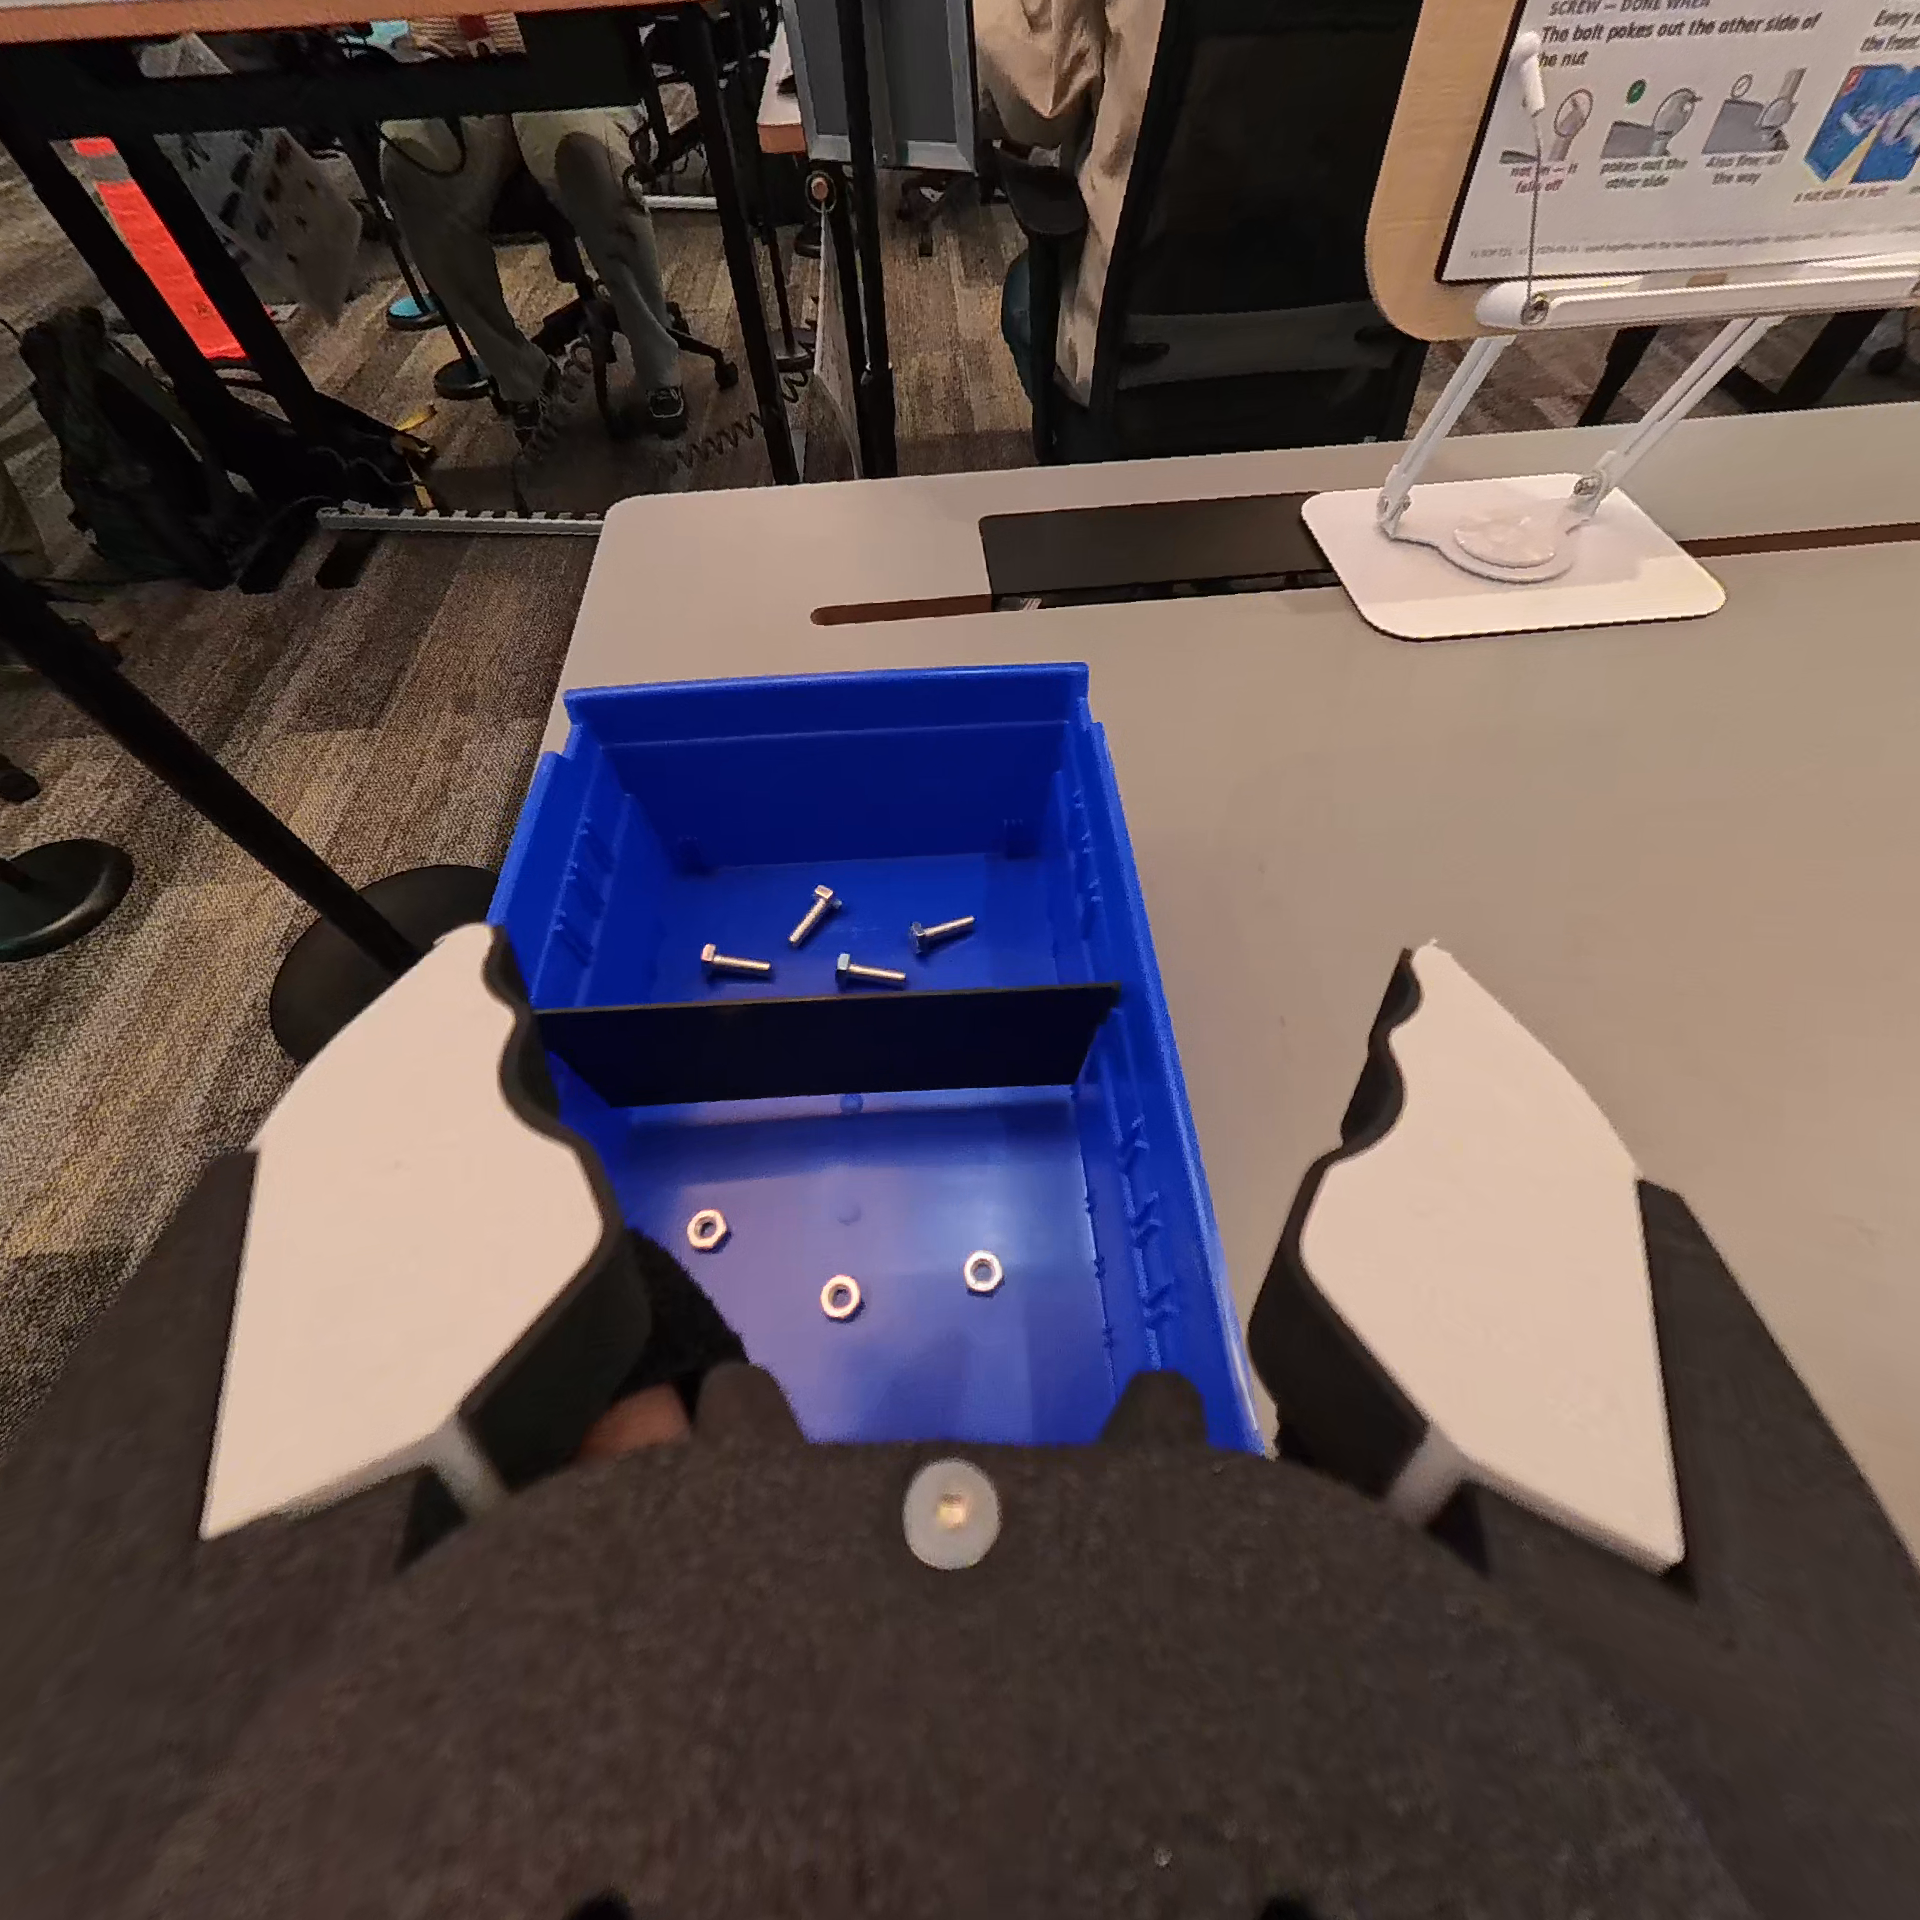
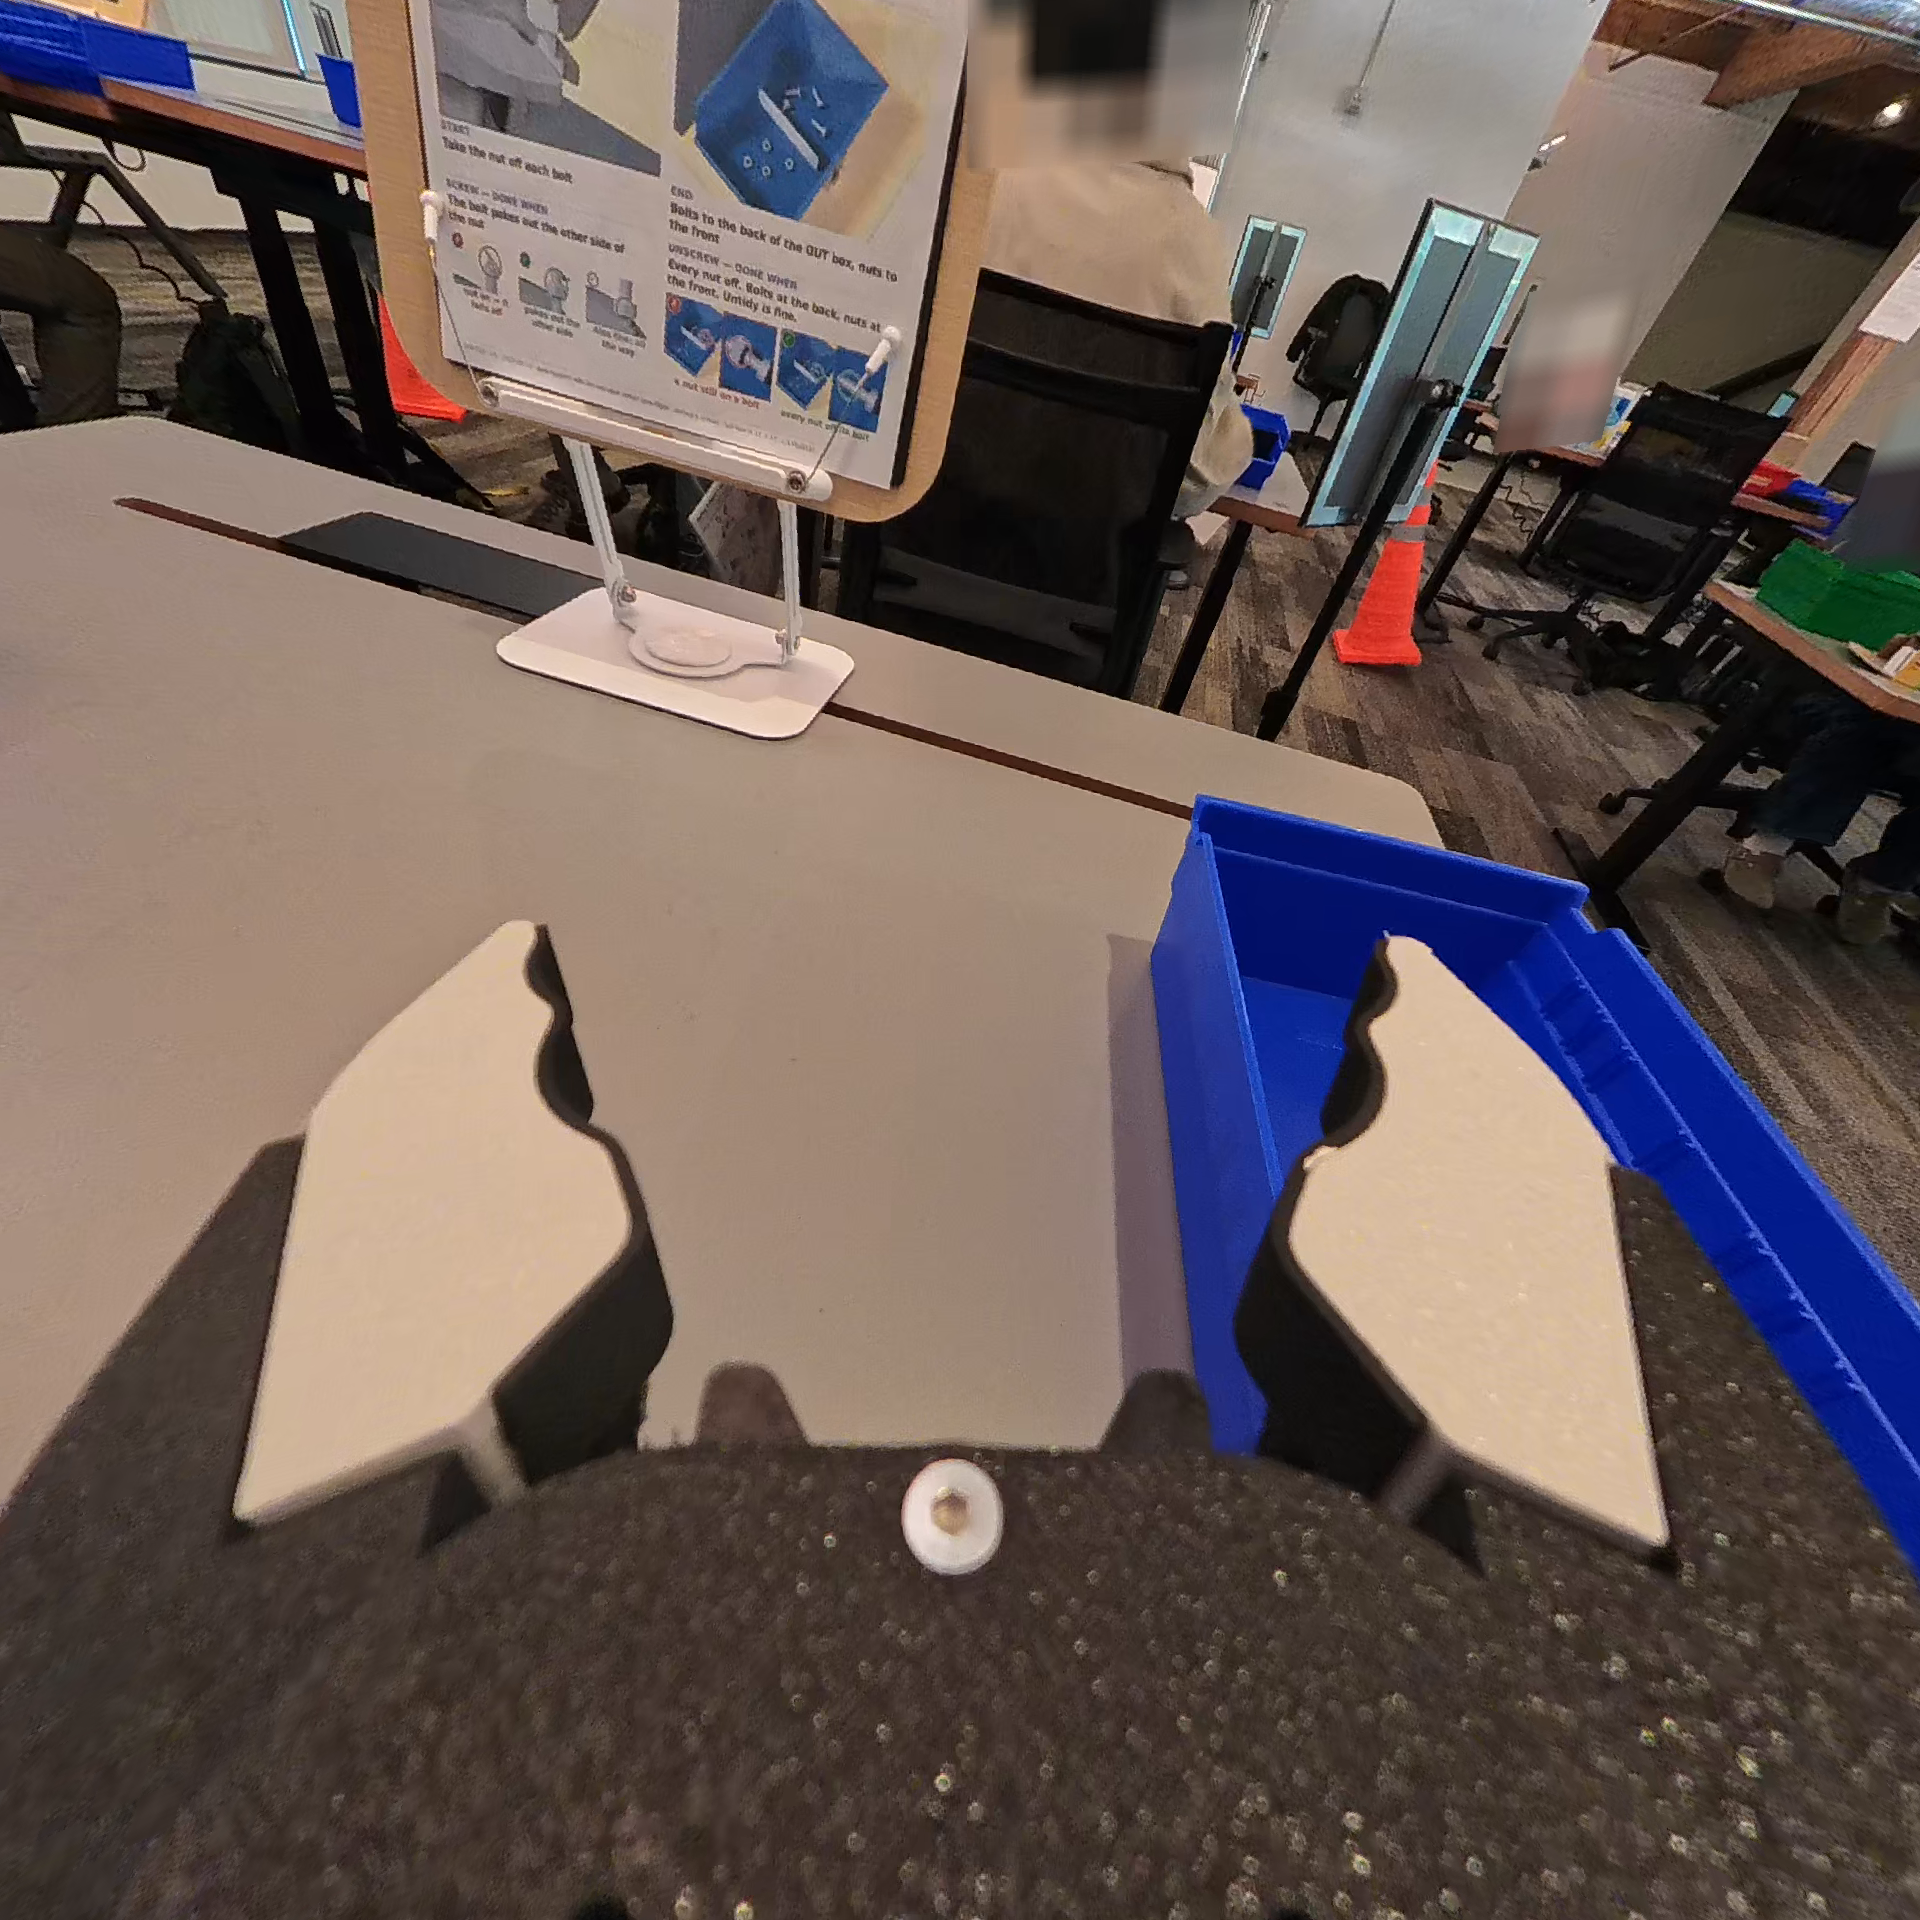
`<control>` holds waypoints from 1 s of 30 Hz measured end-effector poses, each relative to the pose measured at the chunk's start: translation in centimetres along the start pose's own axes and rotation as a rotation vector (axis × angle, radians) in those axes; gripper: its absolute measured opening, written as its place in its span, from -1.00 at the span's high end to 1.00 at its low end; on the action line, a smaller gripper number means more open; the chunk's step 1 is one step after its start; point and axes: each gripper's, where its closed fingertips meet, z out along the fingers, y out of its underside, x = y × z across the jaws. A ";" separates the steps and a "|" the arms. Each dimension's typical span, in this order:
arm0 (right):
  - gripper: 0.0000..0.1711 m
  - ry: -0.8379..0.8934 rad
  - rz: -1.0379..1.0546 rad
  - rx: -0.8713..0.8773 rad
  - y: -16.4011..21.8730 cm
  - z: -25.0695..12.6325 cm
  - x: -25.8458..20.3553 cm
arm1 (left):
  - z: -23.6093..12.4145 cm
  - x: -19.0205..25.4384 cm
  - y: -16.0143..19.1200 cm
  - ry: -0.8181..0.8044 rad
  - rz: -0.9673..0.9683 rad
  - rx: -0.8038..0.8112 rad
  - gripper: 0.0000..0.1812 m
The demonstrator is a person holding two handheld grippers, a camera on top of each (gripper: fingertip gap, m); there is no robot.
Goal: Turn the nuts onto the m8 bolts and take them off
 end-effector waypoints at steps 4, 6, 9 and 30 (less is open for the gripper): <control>-0.60 -0.003 0.006 -0.002 0.1 0.0 0.0 | 0.3 -0.4 0.3 -0.003 -0.006 -0.015 -0.63; -0.60 -0.003 0.004 -0.005 0.1 0.1 -0.1 | 0.4 -0.6 0.5 -0.004 -0.009 -0.020 -0.62; -0.60 -0.005 0.005 -0.006 0.1 0.1 -0.1 | 0.5 -0.8 0.6 -0.006 -0.012 -0.024 -0.63; -0.58 -0.013 0.007 -0.017 0.5 0.3 -0.1 | 1.7 -1.5 0.5 -0.009 0.000 -0.066 -0.62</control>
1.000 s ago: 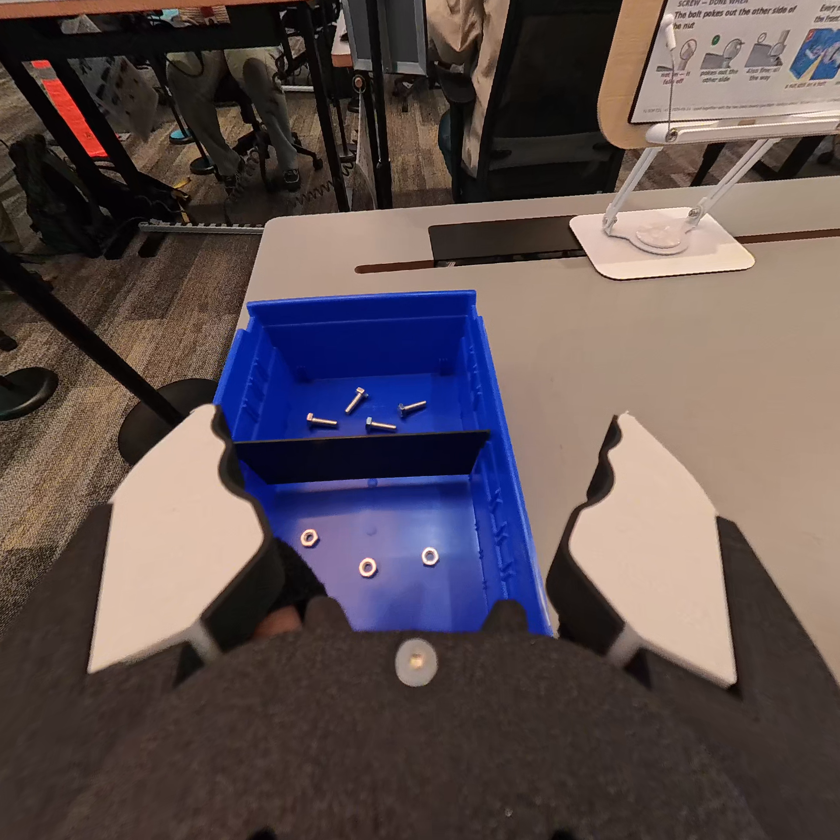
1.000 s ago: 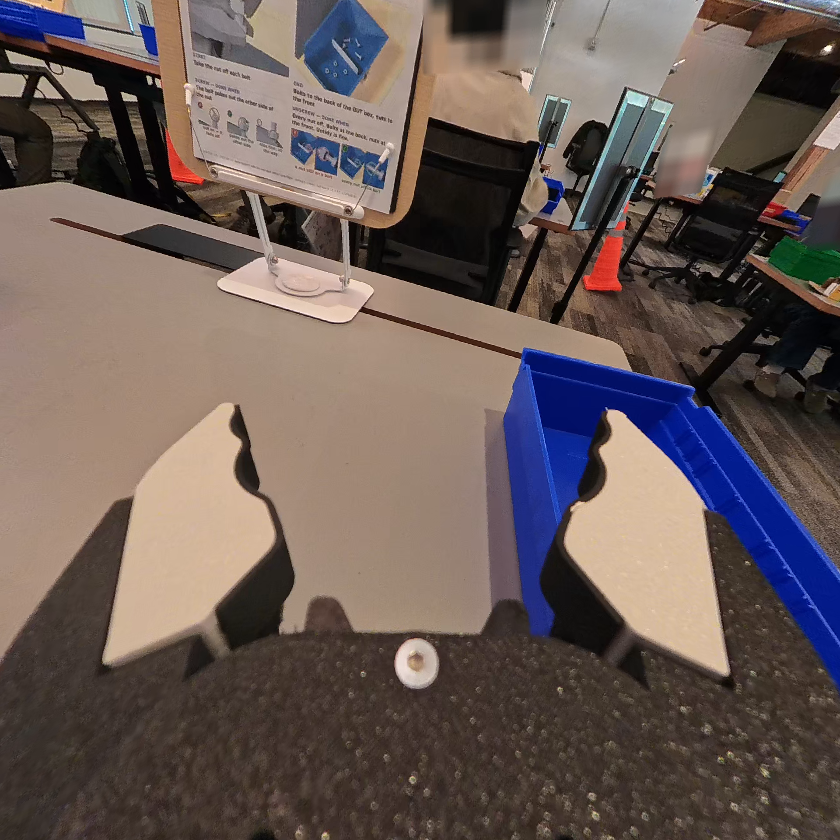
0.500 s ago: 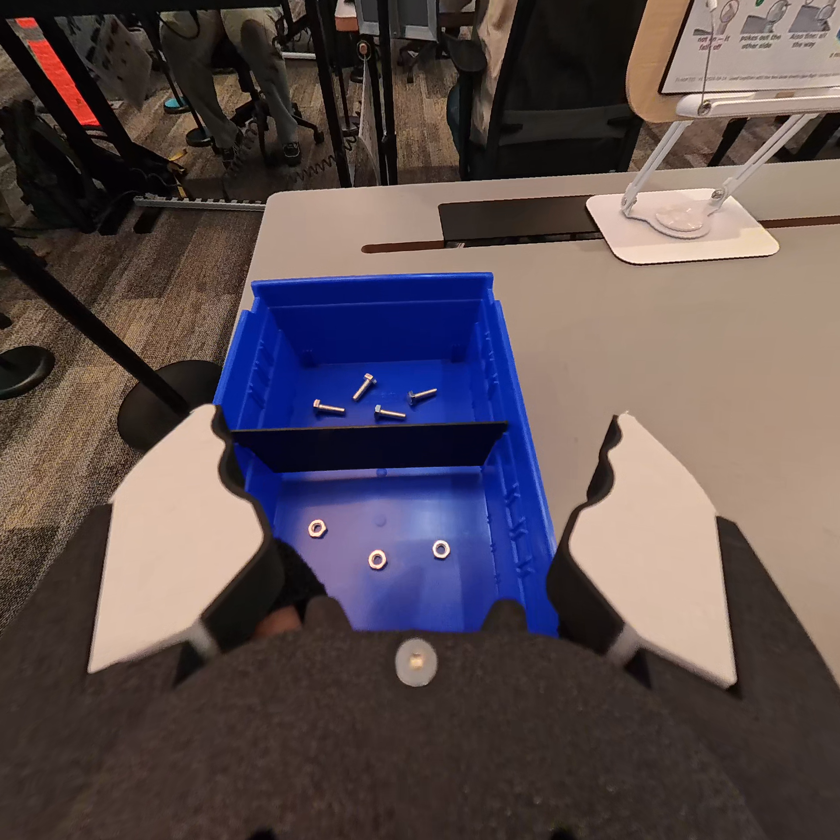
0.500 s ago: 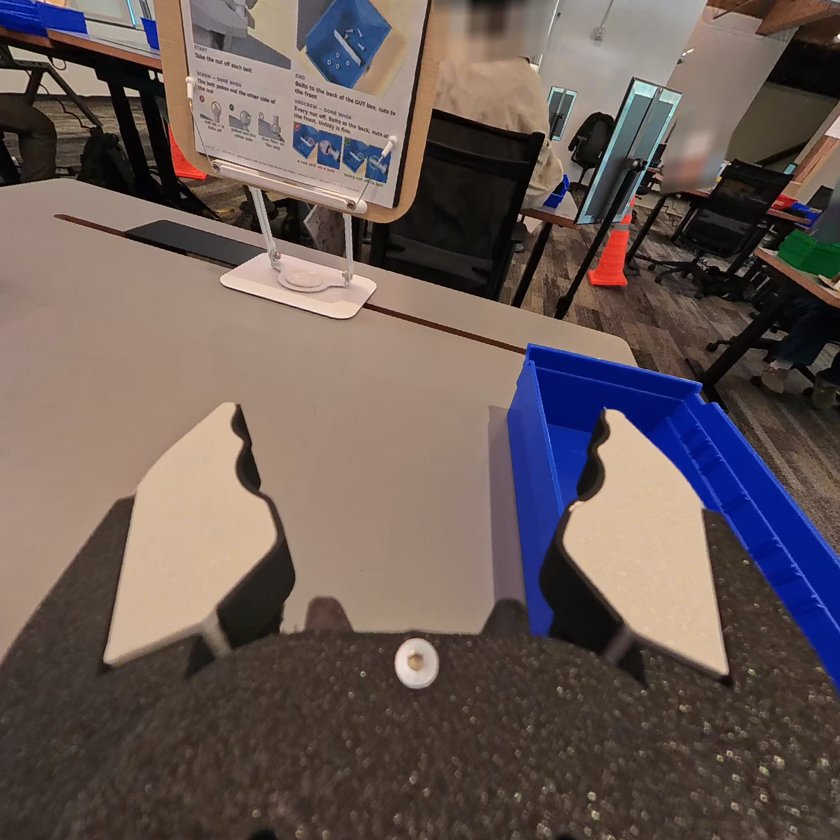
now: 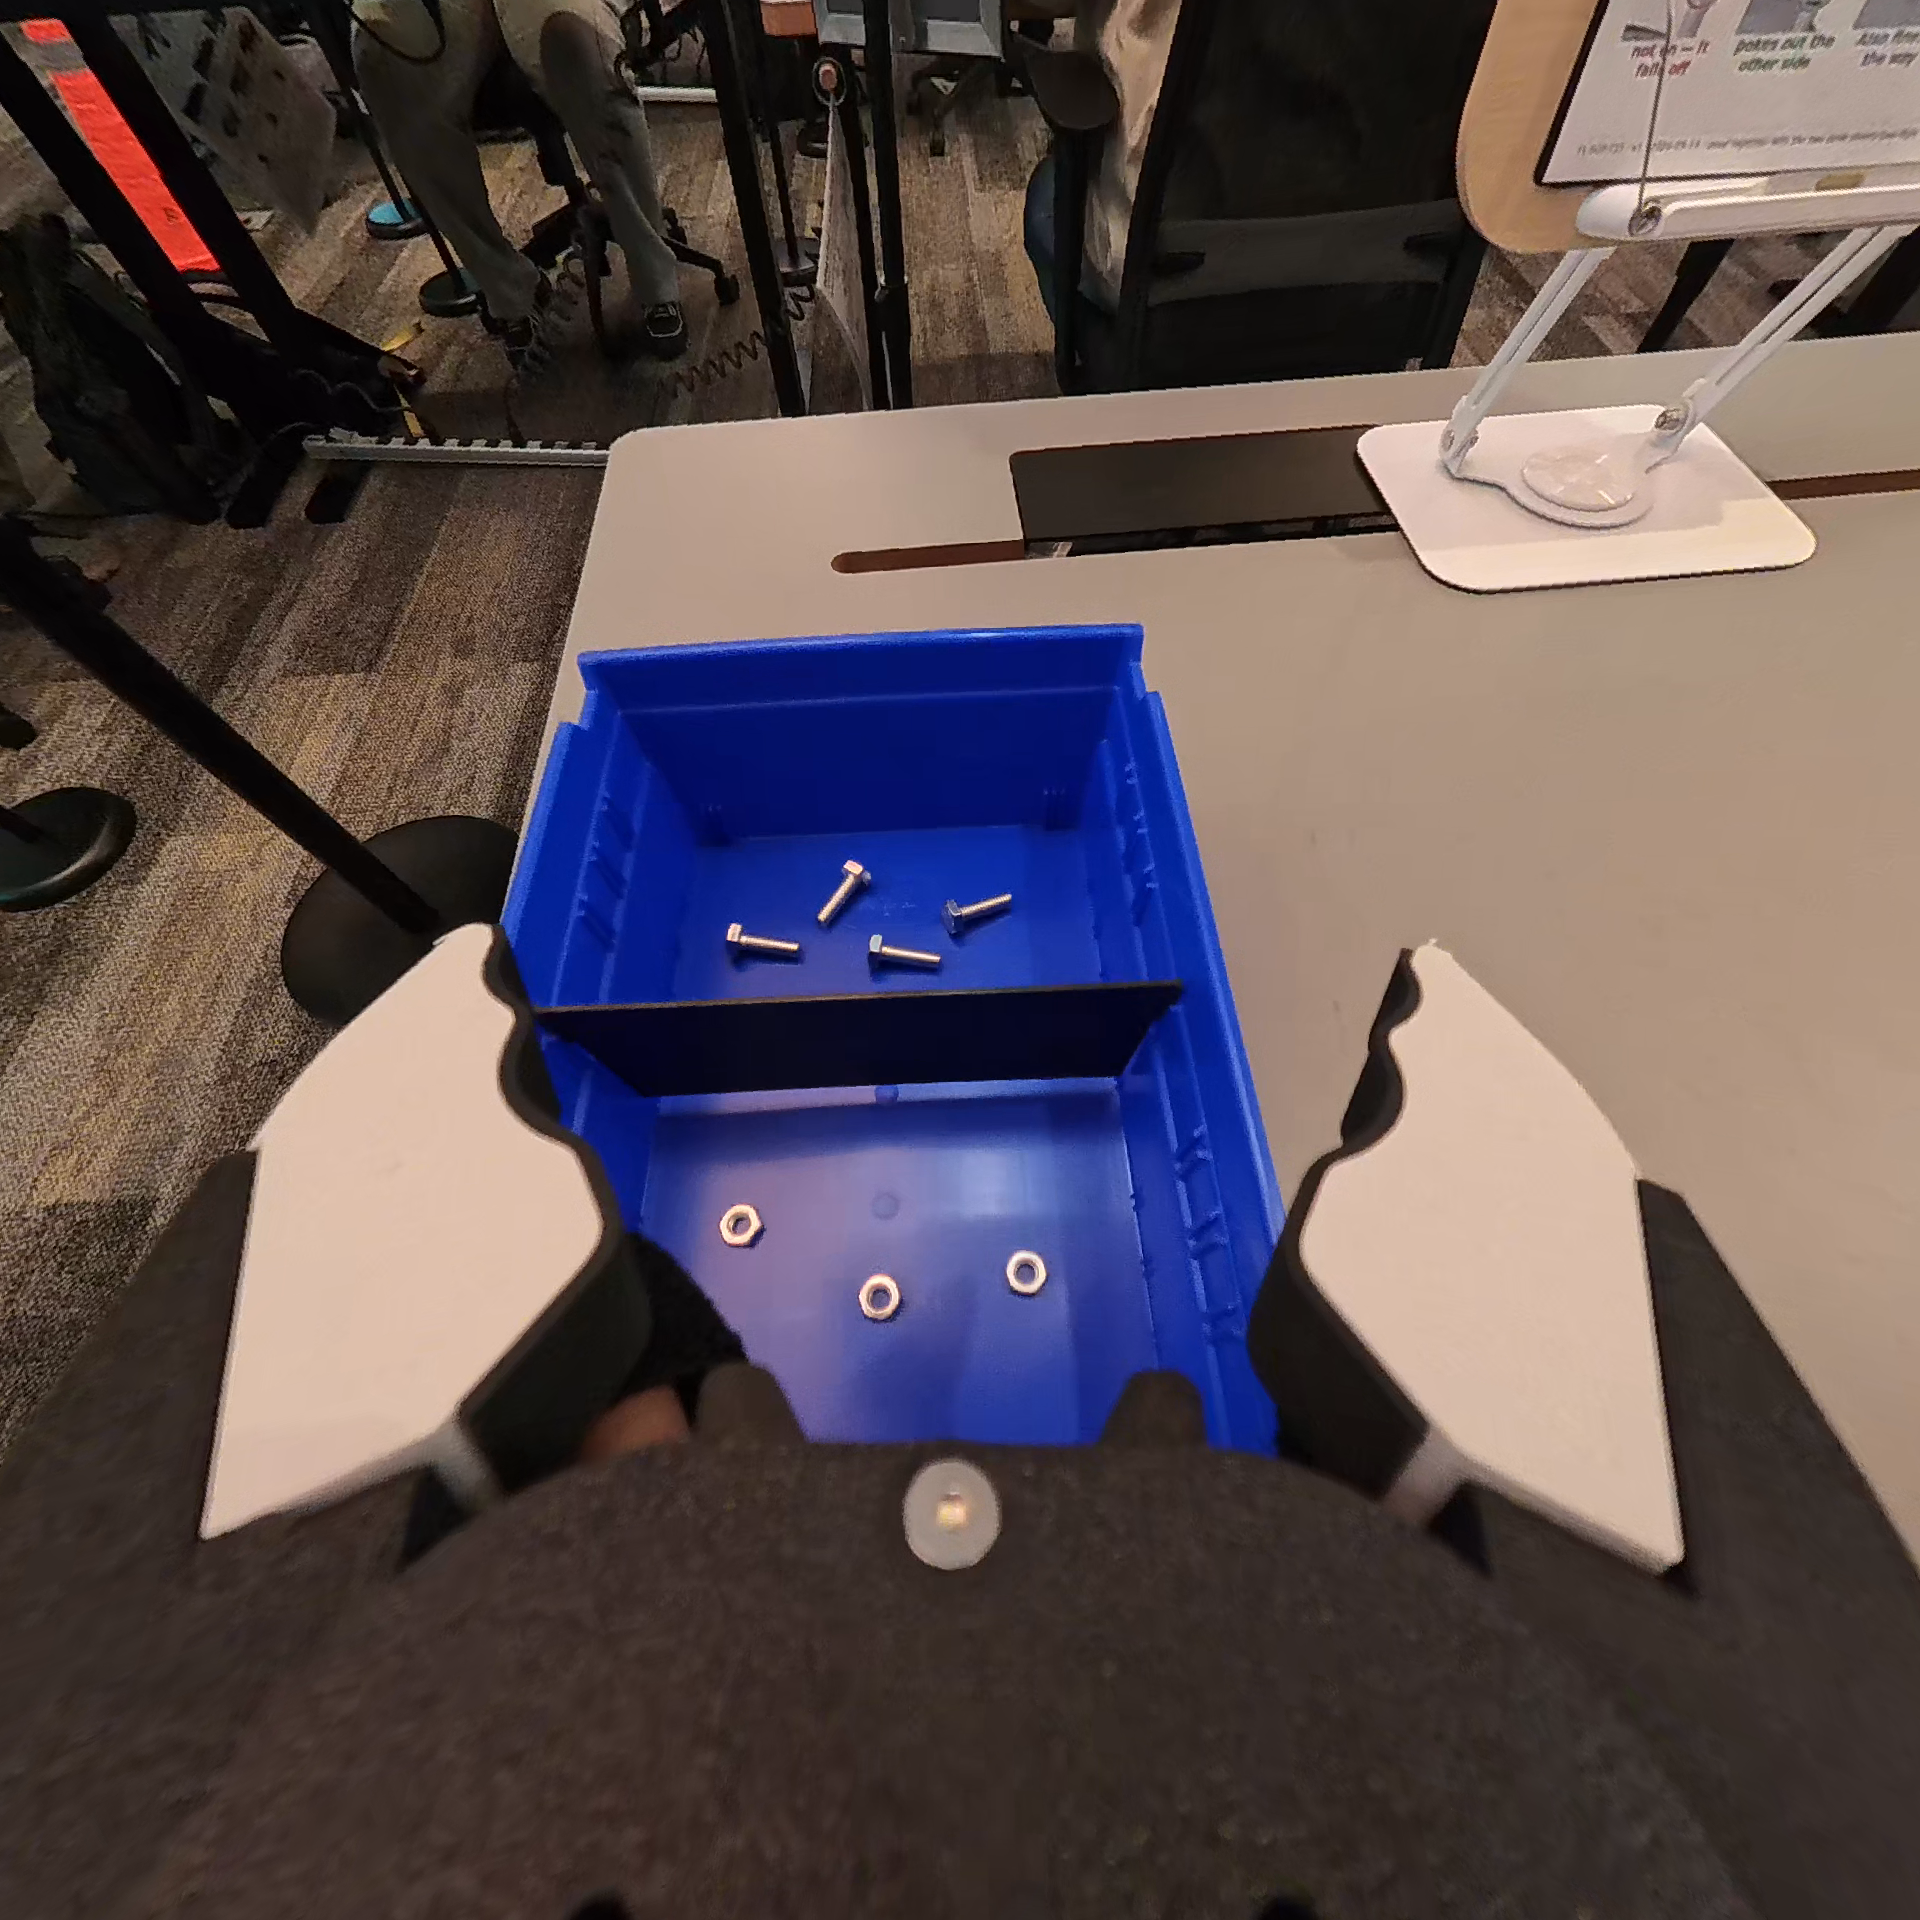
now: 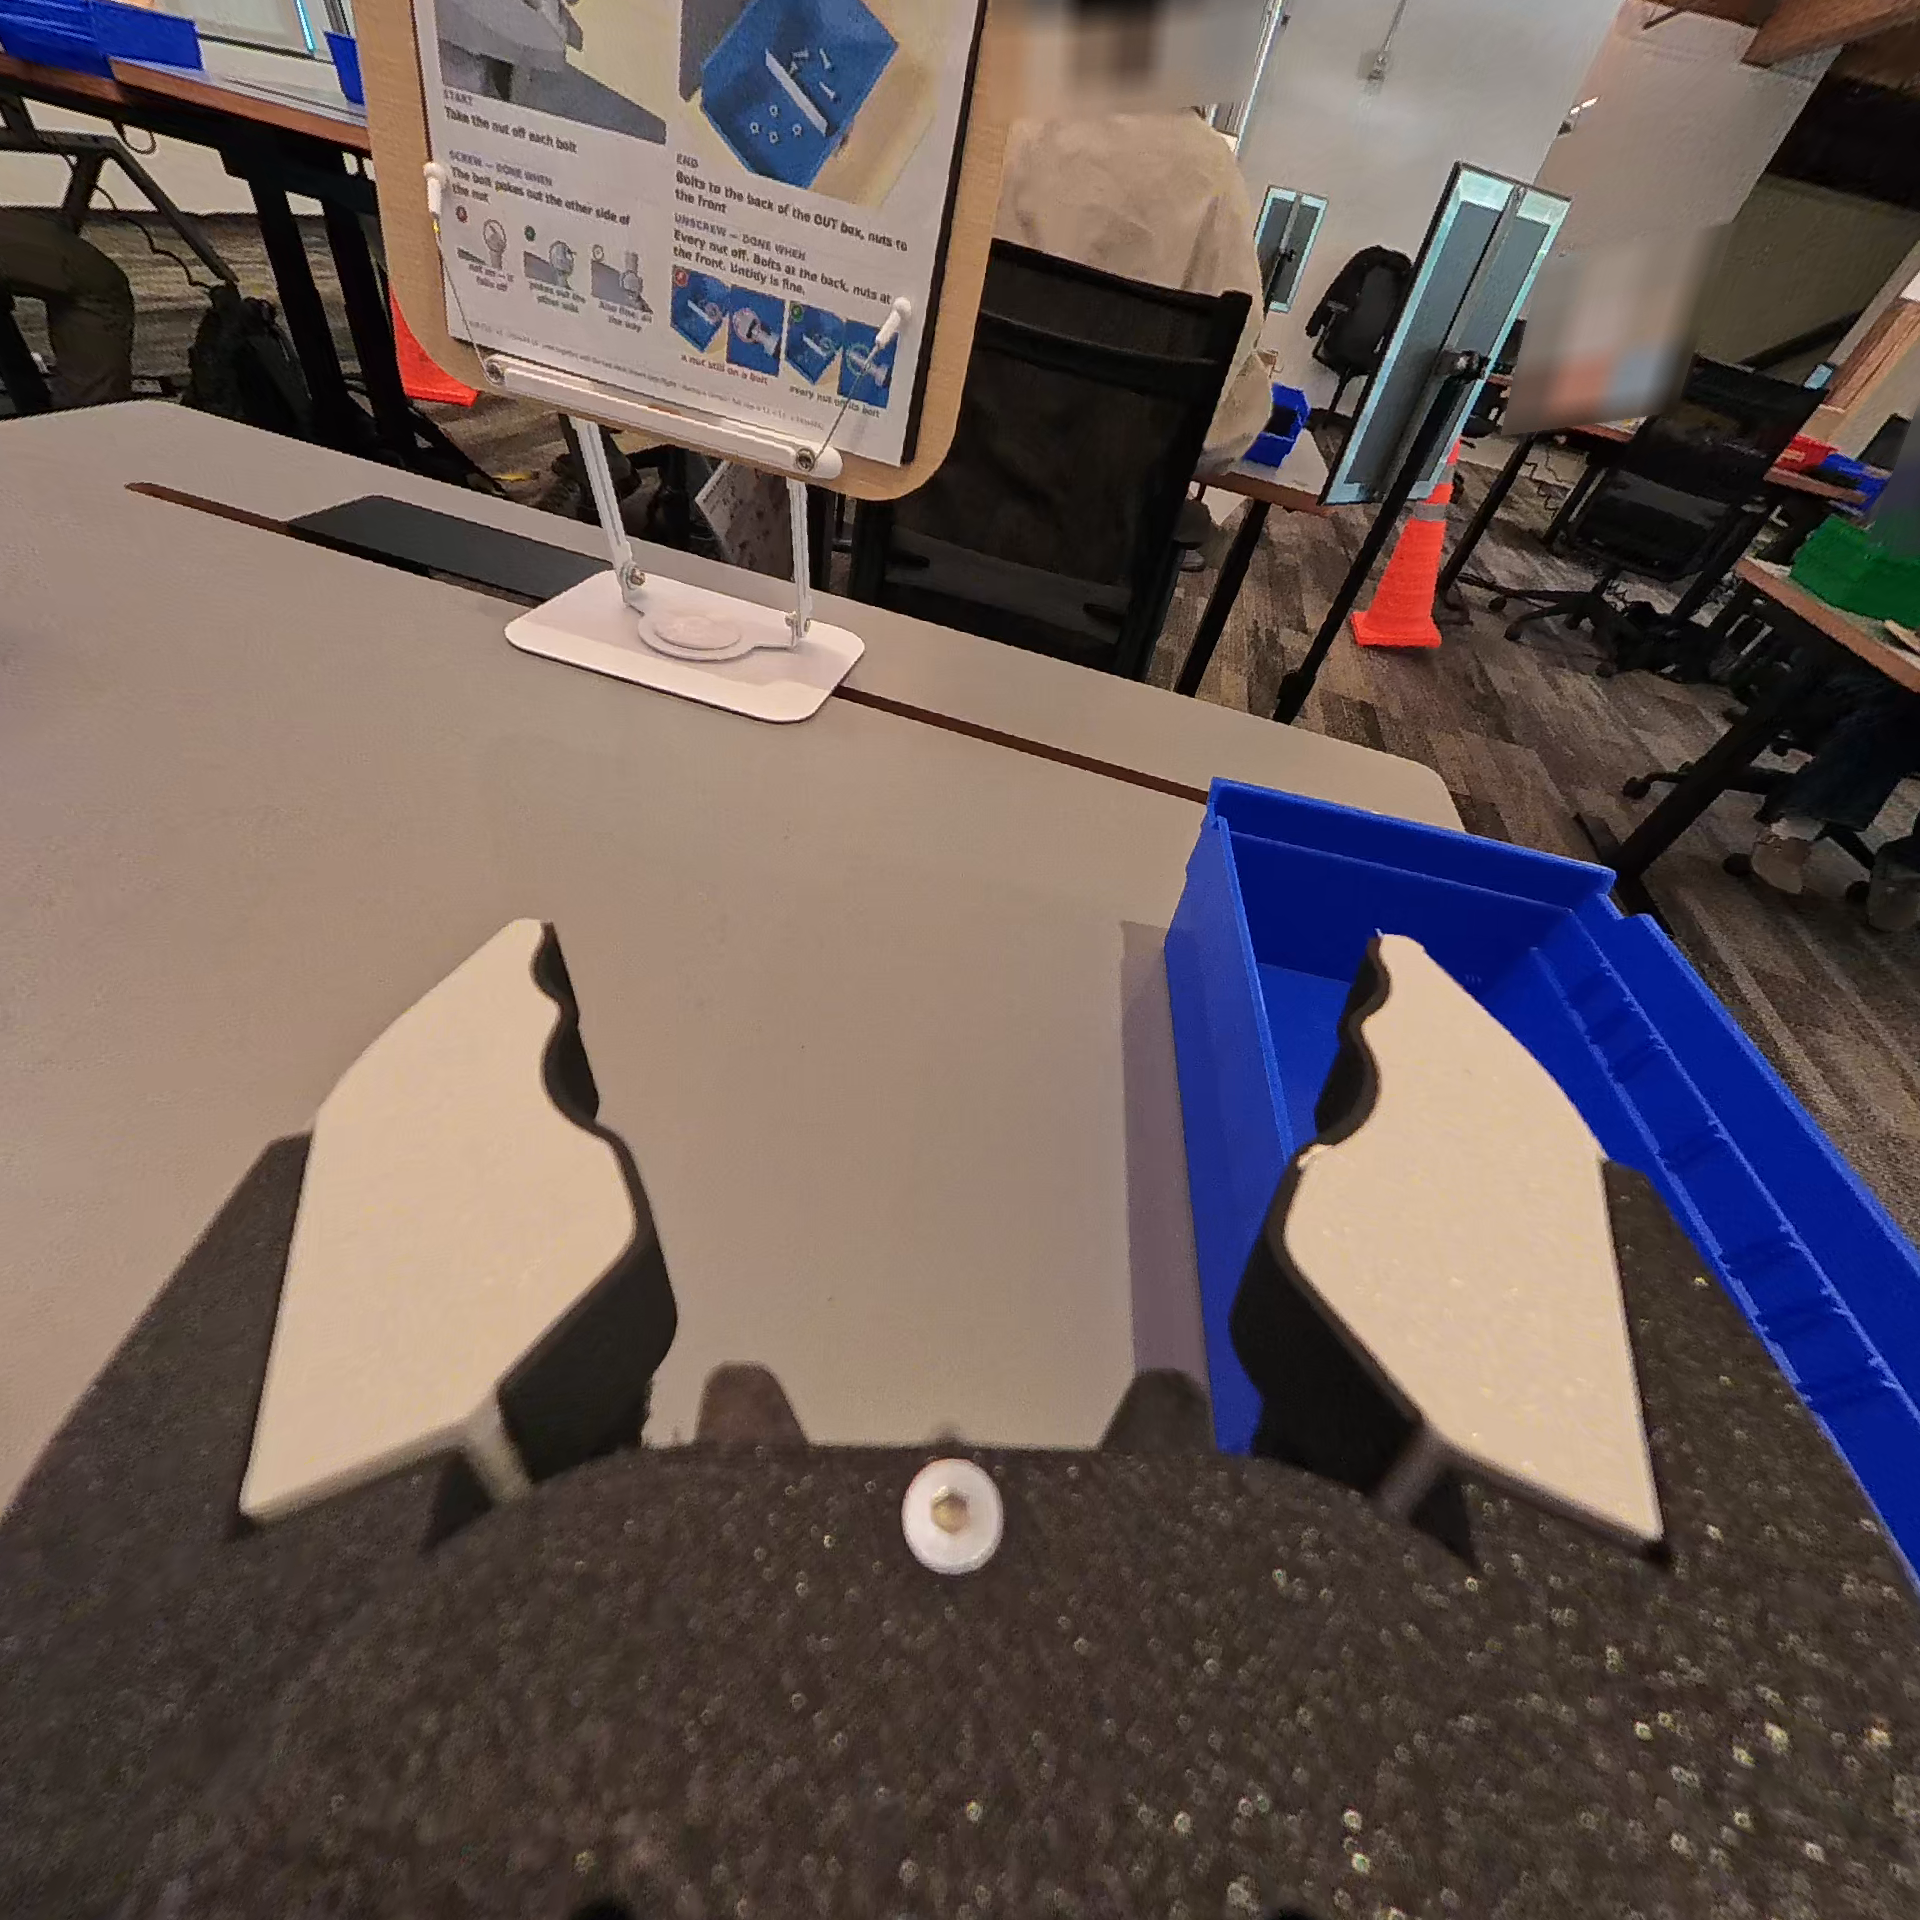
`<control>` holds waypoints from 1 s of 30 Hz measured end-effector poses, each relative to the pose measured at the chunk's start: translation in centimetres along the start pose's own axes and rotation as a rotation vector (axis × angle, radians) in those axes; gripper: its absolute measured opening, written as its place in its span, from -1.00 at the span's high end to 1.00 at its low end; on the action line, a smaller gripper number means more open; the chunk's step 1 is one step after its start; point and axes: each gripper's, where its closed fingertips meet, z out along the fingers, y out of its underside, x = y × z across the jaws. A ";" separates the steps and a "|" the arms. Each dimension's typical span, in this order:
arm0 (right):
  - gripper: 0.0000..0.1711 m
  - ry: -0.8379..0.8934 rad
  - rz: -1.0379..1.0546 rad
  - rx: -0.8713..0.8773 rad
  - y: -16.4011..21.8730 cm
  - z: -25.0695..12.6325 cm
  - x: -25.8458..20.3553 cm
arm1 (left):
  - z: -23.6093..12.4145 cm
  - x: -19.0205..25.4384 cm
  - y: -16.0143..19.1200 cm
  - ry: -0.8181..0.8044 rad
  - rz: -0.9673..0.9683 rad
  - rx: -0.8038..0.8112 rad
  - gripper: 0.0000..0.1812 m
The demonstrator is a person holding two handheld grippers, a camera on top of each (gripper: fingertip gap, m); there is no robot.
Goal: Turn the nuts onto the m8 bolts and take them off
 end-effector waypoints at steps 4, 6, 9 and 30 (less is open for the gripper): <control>-0.58 -0.003 0.001 -0.002 0.1 0.1 0.0 | 0.2 -0.1 -0.1 -0.001 0.004 -0.005 -0.62; -0.58 -0.003 -0.002 -0.003 0.1 0.1 0.0 | 0.2 -0.1 -0.1 0.000 0.006 -0.008 -0.62; -0.58 -0.006 0.000 -0.005 0.1 0.2 -0.1 | 0.4 -0.1 -0.2 0.002 0.008 -0.017 -0.62; -0.58 -0.008 0.000 -0.018 0.5 0.4 -0.2 | 1.8 -1.0 0.1 0.002 0.013 -0.064 -0.62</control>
